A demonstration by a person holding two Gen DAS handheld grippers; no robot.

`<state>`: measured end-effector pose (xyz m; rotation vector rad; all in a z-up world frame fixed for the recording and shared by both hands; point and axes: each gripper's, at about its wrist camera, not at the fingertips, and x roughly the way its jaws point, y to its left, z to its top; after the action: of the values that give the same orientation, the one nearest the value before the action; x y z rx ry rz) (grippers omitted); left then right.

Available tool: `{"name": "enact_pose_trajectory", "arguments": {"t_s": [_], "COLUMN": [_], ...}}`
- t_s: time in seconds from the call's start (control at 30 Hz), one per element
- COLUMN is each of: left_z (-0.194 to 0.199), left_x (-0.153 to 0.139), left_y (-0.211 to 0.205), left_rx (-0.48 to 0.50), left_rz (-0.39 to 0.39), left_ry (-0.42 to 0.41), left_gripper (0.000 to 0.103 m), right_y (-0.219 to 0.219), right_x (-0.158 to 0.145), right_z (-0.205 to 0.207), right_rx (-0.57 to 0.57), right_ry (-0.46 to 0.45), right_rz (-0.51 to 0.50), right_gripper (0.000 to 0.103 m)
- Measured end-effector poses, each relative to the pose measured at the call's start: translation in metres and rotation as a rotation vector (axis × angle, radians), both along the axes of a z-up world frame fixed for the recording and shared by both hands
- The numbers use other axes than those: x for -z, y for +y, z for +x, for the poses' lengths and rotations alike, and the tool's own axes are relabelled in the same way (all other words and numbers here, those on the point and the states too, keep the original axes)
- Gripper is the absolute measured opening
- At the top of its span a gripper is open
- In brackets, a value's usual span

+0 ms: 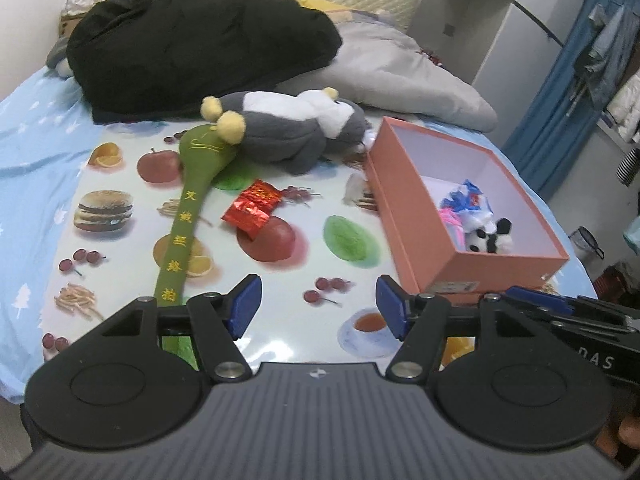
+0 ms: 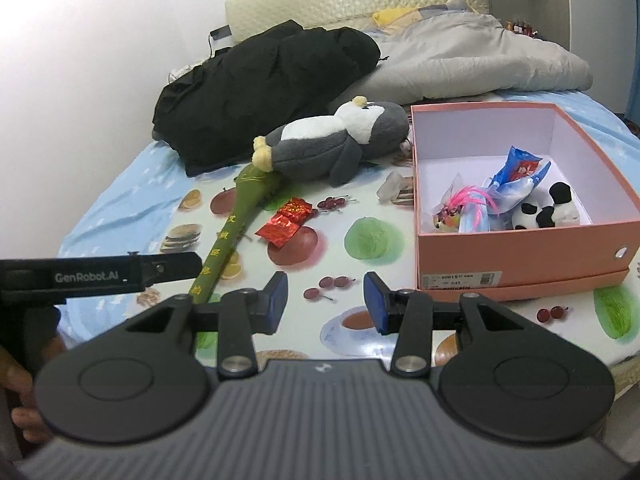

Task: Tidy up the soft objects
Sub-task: 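Withdraw both tools from the box toward the remaining items, then grasp the red candy wrapper with left tool while right tool grasps the clear plastic piece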

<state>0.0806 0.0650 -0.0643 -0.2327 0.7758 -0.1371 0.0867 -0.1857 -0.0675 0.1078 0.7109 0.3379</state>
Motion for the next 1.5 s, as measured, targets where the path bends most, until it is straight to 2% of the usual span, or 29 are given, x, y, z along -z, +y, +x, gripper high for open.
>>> {"name": "enact_pose_trajectory", "arguments": {"t_s": [0.37, 0.73, 1.03, 1.3, 1.5], "left_z": [0.074, 0.163, 0.224, 0.261, 0.276], "left_x": [0.03, 0.078, 0.116, 0.139, 0.144], "left_y": [0.026, 0.048, 0.047, 0.042, 0.035], "left_rx": [-0.032, -0.05, 0.084, 0.131, 0.164], "left_rz": [-0.021, -0.02, 0.084, 0.046, 0.059], "left_ry": [0.045, 0.116, 0.149, 0.167, 0.141], "left_gripper": [0.069, 0.069, 0.069, 0.069, 0.069], "right_y": [0.026, 0.066, 0.078, 0.083, 0.086], "right_x": [0.011, 0.047, 0.094, 0.121, 0.135], "right_z": [0.053, 0.135, 0.206, 0.25, 0.273], "right_rx": [-0.012, -0.015, 0.047, 0.115, 0.163], "right_ry": [-0.001, -0.002, 0.029, 0.028, -0.005], "right_rz": [-0.05, -0.15, -0.185, -0.211, -0.272], "right_gripper": [0.045, 0.045, 0.044, 0.04, 0.04]}}
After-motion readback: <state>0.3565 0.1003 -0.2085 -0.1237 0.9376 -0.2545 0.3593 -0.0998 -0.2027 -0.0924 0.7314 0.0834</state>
